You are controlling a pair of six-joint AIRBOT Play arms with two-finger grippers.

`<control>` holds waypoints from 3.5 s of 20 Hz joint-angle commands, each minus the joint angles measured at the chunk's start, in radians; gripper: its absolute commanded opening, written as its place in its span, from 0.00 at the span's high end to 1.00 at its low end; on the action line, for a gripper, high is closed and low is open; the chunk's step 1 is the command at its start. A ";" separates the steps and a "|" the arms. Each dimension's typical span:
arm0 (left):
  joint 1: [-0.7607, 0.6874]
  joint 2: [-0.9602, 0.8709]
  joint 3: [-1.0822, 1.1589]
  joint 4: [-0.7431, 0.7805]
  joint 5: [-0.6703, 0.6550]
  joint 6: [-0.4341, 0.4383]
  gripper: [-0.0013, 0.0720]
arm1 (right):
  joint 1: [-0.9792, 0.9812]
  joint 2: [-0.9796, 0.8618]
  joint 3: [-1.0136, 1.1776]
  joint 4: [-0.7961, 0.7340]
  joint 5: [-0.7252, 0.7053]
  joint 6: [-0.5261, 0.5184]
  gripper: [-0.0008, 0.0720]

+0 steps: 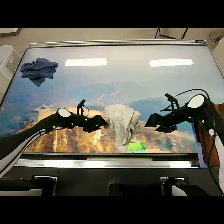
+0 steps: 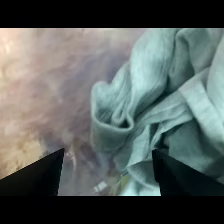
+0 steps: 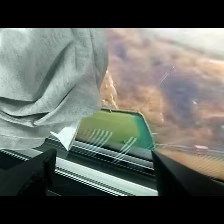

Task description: Fold the clothes and pants, and hang the long-sleeved shirts on hangers.

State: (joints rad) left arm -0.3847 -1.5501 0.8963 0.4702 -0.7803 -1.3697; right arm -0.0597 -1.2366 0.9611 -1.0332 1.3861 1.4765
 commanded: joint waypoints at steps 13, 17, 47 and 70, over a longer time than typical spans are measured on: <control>-0.082 -0.002 -0.002 -0.067 0.187 0.029 0.94 | 0.002 -0.003 -0.203 0.169 -0.164 -0.016 0.03; -0.082 0.012 -0.002 -0.067 0.167 0.028 0.94 | 0.003 -0.052 -0.270 0.315 -0.237 -0.113 0.04; 0.335 0.771 0.091 0.441 -0.416 -0.018 0.94 | 0.160 0.349 0.282 -0.386 0.173 0.154 0.93; 0.354 0.328 -0.124 0.112 -0.055 0.031 0.01 | -0.033 -0.068 0.095 0.230 -0.348 0.008 0.02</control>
State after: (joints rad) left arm -0.1146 -1.1961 0.7227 0.5896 -0.7010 -1.4082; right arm 0.0216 -1.2892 0.9363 -0.8421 0.7418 1.6257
